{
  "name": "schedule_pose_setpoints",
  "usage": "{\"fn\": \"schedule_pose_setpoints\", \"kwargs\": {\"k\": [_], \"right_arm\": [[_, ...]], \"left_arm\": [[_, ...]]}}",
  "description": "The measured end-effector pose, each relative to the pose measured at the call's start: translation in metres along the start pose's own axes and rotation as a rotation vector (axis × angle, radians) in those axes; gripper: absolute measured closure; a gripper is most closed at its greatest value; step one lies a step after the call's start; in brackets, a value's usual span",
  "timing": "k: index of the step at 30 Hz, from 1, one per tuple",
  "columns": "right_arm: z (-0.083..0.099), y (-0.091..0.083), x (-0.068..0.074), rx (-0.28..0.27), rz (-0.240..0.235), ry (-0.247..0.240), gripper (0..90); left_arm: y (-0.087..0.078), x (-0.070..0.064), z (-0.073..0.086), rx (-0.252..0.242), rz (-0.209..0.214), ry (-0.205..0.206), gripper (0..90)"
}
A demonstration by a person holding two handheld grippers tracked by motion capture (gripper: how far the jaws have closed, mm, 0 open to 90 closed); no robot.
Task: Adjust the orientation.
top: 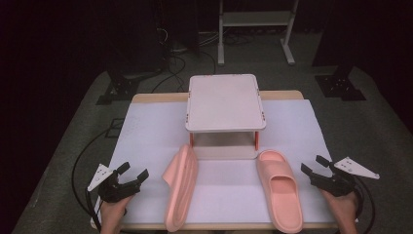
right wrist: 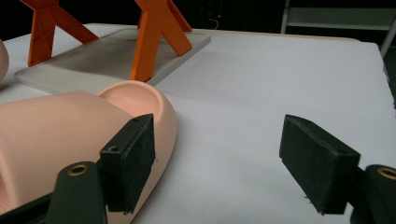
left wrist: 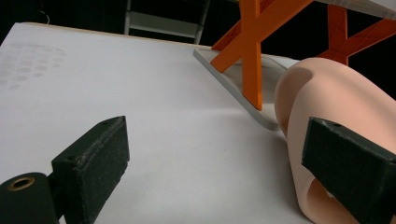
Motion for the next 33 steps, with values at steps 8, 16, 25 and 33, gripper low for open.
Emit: {"fn": "schedule_pose_setpoints", "kwargs": {"k": [8,16,25,33], "right_arm": [[0.000,-0.001,-0.002,-0.004,0.006,0.001,25.9],[-0.001,-0.002,0.001,-0.018,0.008,-0.008,24.8],[-0.001,-0.001,0.000,-0.018,0.002,0.000,24.0],[-0.001,0.000,0.003,-0.022,-0.008,-0.007,23.7]], "left_arm": [[0.000,0.000,0.004,0.009,0.020,-0.007,7.3],[-0.001,-0.012,0.005,0.018,0.062,0.008,7.3],[0.006,-0.020,0.008,0.061,0.084,0.032,7.3],[0.008,-0.027,0.009,0.101,0.097,0.079,7.3]]}}
Point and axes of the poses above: each handheld gripper's, and its own axes: y roughly forward along the jaws, z roughly out of its underside, x roughly to its left, the point moved 3 cm from there along y, roughly forward along the jaws, and after that the axes turned 15 degrees about y, right-handed, at the moved point
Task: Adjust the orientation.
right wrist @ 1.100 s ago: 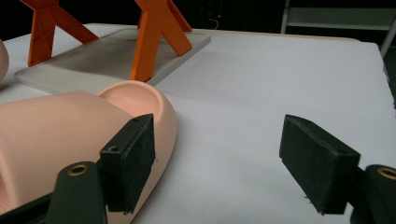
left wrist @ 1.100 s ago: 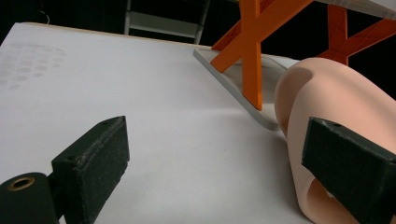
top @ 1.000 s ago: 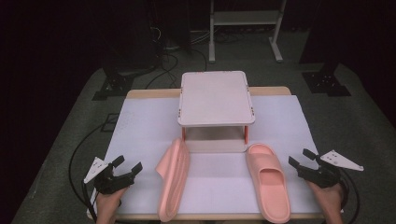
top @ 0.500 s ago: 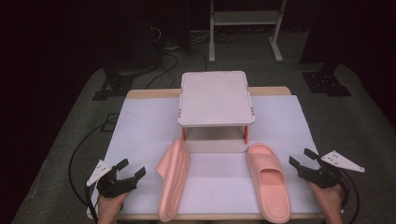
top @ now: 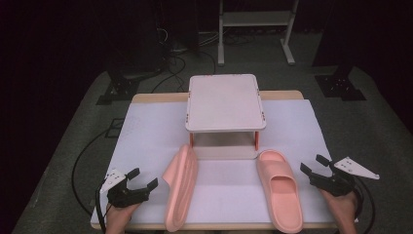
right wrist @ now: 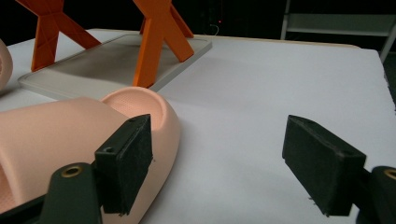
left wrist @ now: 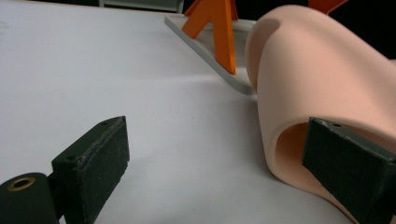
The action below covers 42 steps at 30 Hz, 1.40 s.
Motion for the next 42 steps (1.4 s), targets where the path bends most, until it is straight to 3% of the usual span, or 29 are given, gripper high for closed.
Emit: {"fn": "schedule_pose_setpoints", "kwargs": {"k": [12,21,24,26,34,42], "right_arm": [[0.000,0.001,0.001,0.000,-0.007,0.002,23.4],[0.001,0.000,0.002,0.002,-0.009,-0.003,23.4],[0.001,0.001,0.002,0.004,-0.009,-0.005,23.4],[0.001,0.000,0.002,0.004,-0.010,-0.004,23.4],[0.001,-0.001,0.001,-0.005,-0.012,-0.002,23.4],[0.001,-0.001,0.000,0.001,-0.014,0.001,23.4]], "left_arm": [[0.011,-0.009,-0.001,0.071,0.044,0.034,8.5],[0.026,-0.018,-0.002,0.161,0.106,0.058,25.9],[0.027,-0.019,-0.003,0.163,0.115,0.059,34.0],[0.029,-0.020,-0.004,0.156,0.133,0.033,37.5],[0.037,-0.028,-0.007,0.151,0.184,0.034,52.1],[0.042,-0.034,-0.014,0.134,0.196,0.026,55.7]]}}
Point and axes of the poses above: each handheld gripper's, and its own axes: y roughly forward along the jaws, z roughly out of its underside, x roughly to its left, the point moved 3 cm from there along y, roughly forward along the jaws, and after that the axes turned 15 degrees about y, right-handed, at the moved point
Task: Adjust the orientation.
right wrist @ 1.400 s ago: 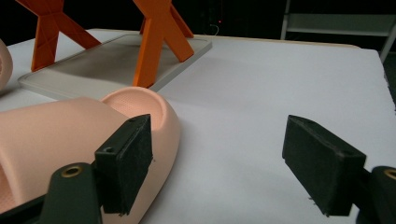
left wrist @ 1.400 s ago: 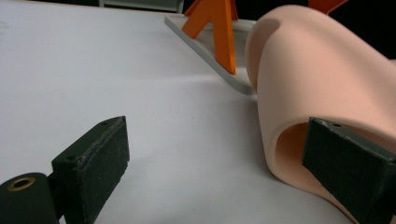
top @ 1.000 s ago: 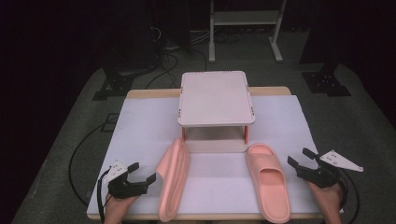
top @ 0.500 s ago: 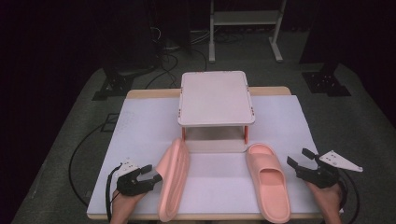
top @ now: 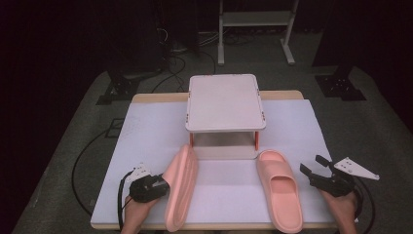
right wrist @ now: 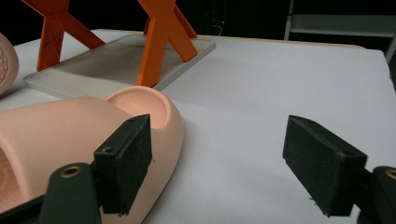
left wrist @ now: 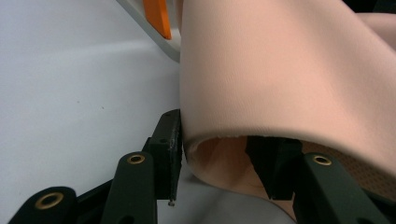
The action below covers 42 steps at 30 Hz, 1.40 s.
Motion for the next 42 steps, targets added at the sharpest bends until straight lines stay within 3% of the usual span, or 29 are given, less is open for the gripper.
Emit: {"fn": "schedule_pose_setpoints", "kwargs": {"k": [4,7,15,26,27,33,38,42], "right_arm": [[0.000,-0.001,0.000,-0.002,0.000,0.000,23.4],[0.000,-0.001,0.000,-0.002,-0.002,-0.004,23.4],[0.000,0.000,0.000,0.002,-0.003,0.002,23.4],[0.000,-0.001,-0.001,0.000,-0.004,0.002,23.4],[0.000,-0.002,-0.001,-0.001,-0.005,0.004,23.4],[0.000,-0.003,-0.003,-0.001,-0.007,0.003,23.4],[0.000,-0.005,-0.004,0.000,-0.015,0.000,23.4],[0.001,-0.007,-0.004,0.000,-0.029,0.005,23.4]], "left_arm": [[-0.001,-0.002,-0.004,-0.026,0.000,-0.007,56.1],[-0.002,-0.006,-0.010,-0.052,-0.009,0.011,56.1],[0.002,-0.013,-0.020,-0.069,-0.010,0.034,55.9],[0.015,-0.025,-0.032,-0.090,0.030,0.047,48.7],[0.019,-0.029,-0.034,-0.092,0.049,0.044,48.4],[0.037,-0.047,-0.044,-0.082,0.101,0.058,49.1],[0.044,-0.055,-0.048,-0.064,0.096,0.107,45.5],[0.049,-0.062,-0.045,-0.029,0.092,0.139,37.3]]}}
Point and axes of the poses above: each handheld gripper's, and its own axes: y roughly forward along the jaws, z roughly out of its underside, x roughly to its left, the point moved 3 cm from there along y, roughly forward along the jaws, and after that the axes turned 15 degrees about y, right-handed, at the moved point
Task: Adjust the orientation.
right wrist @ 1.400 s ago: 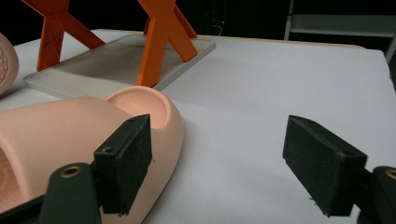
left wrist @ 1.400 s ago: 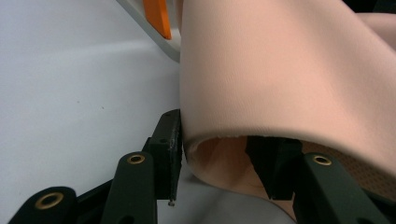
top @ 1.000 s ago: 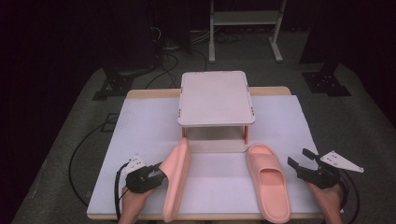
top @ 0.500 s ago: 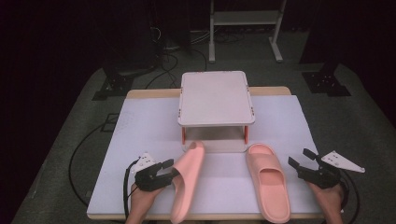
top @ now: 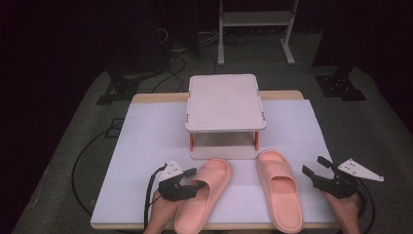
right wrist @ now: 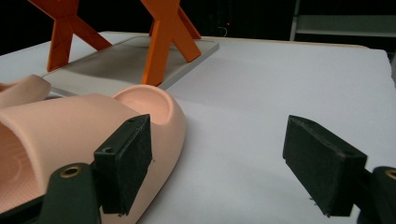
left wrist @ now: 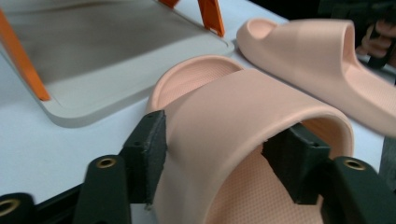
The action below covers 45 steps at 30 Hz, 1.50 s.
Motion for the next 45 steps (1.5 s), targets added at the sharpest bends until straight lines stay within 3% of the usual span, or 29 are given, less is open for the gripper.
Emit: {"fn": "schedule_pose_setpoints", "kwargs": {"k": [8,9,10,14,21,28,36,39,45], "right_arm": [[0.002,-0.004,0.006,0.007,-0.055,-0.015,23.4],[0.002,-0.006,0.010,0.006,-0.095,-0.024,23.4],[0.002,-0.006,0.010,0.006,-0.095,-0.024,23.4],[0.005,-0.009,0.021,0.023,-0.172,-0.045,23.5],[0.008,-0.007,0.035,0.044,-0.254,-0.088,23.5],[0.013,0.000,0.039,0.097,-0.233,-0.115,26.3],[0.022,0.014,0.047,0.176,-0.181,-0.163,38.8],[0.023,0.018,0.049,0.184,-0.150,-0.179,43.0],[0.023,0.020,0.048,0.180,-0.109,-0.174,49.9]], "left_arm": [[0.005,-0.007,0.000,0.031,-0.007,0.049,31.1],[0.004,-0.008,0.001,0.034,-0.014,0.055,30.3],[0.004,-0.008,0.001,0.034,-0.014,0.055,29.6],[0.001,-0.007,0.004,0.038,-0.019,0.057,28.3],[0.000,-0.007,0.009,0.047,-0.003,0.047,33.3],[-0.001,-0.003,0.012,0.057,0.002,0.037,41.9],[0.000,0.000,0.016,0.079,-0.026,0.025,47.9],[0.000,0.003,0.018,0.069,-0.030,-0.003,53.8],[0.000,0.004,0.019,0.061,-0.047,-0.016,59.2]]}}
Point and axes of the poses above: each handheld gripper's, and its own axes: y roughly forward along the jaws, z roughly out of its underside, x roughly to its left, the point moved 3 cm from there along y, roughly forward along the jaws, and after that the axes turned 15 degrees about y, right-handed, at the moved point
